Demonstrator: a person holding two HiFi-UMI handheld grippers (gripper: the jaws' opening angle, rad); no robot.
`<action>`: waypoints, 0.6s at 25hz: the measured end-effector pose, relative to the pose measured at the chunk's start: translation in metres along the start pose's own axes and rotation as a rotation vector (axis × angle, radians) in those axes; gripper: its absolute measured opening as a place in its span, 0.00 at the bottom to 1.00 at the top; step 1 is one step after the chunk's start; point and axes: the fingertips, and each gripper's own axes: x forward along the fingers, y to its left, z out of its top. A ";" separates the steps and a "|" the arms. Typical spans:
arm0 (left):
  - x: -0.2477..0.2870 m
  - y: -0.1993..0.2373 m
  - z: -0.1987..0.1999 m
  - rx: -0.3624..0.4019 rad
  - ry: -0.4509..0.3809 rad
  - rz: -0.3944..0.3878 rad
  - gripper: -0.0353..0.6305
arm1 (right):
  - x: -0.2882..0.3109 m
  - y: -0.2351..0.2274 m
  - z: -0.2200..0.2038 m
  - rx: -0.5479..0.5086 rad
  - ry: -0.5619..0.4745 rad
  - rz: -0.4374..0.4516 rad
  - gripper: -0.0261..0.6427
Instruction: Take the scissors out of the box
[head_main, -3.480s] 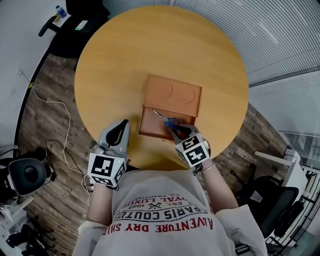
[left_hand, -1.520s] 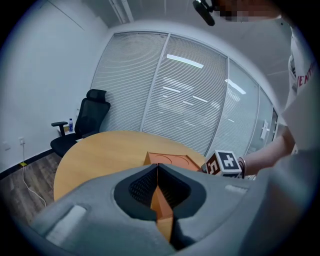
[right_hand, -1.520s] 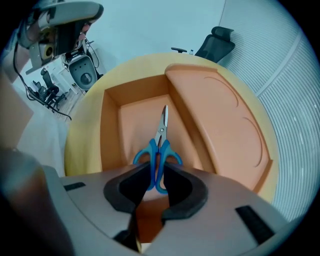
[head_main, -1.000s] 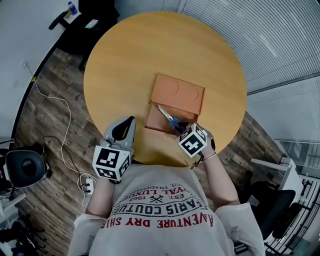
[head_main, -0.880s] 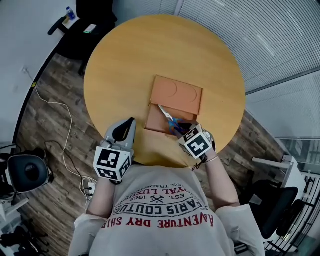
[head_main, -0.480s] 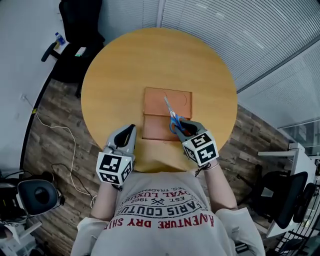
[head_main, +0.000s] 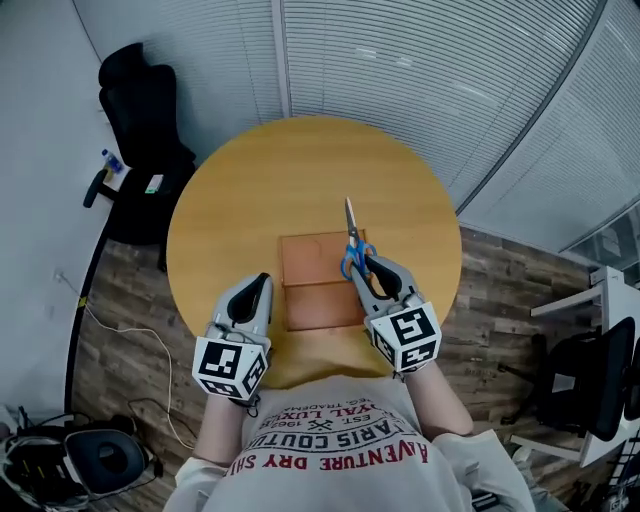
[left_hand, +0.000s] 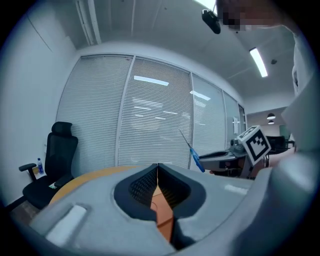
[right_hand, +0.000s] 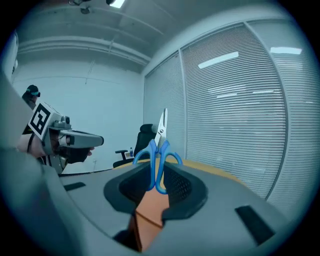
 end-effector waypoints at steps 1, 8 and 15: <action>0.001 0.002 0.005 0.004 -0.009 0.000 0.07 | -0.002 0.000 0.006 0.014 -0.029 -0.009 0.17; -0.001 -0.003 0.024 0.032 -0.050 -0.002 0.07 | -0.026 -0.012 0.022 0.055 -0.165 -0.051 0.17; 0.003 -0.001 0.023 0.027 -0.048 0.002 0.07 | -0.030 -0.017 0.025 0.032 -0.181 -0.073 0.17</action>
